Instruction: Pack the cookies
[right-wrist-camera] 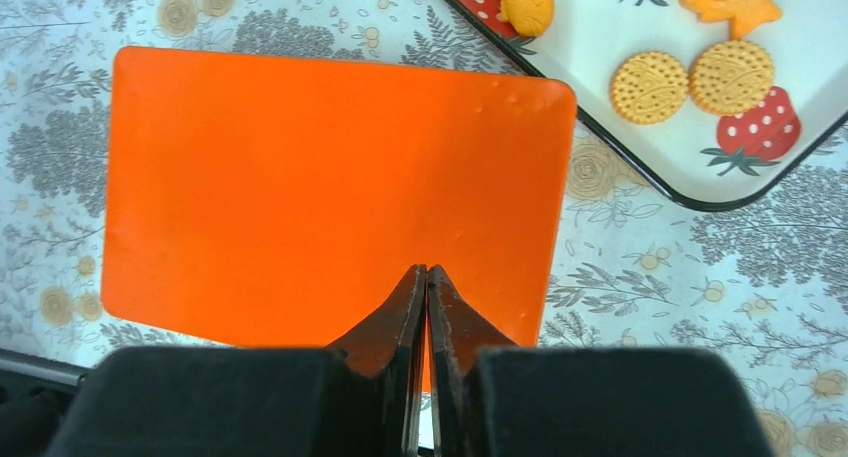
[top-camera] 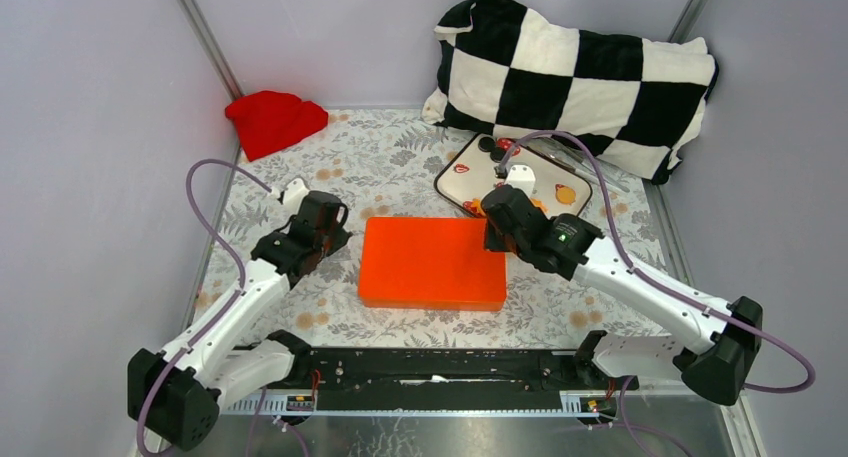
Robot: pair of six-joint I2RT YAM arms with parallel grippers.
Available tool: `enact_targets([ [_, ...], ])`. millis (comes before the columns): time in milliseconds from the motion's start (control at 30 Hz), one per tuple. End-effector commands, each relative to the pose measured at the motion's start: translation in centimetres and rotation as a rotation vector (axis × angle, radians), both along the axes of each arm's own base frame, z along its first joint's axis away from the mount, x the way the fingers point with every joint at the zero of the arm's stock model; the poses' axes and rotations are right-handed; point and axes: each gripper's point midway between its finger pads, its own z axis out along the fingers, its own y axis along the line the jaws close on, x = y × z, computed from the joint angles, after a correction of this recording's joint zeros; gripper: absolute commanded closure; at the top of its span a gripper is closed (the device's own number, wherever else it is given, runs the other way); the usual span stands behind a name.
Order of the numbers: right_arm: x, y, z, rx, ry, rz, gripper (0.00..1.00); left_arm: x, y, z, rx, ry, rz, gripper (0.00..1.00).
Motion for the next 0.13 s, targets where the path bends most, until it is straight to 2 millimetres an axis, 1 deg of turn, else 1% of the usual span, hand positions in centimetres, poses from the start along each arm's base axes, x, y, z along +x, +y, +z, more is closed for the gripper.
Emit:
enact_targets([
  [0, 0.11, -1.90, 0.68, -0.049, -0.045, -0.057, 0.87, 0.21, 0.29, 0.38, 0.037, -0.003, -0.003, 1.00],
  [67, 0.13, -2.03, 1.16, -0.037, -0.061, -0.060, 0.76, 0.19, 0.31, 0.28, 0.039, 0.000, -0.003, 1.00],
  [100, 0.10, -2.09, 1.25, -0.031, -0.065, -0.061, 0.68, 0.21, 0.31, 0.24, 0.040, 0.000, -0.003, 1.00],
])
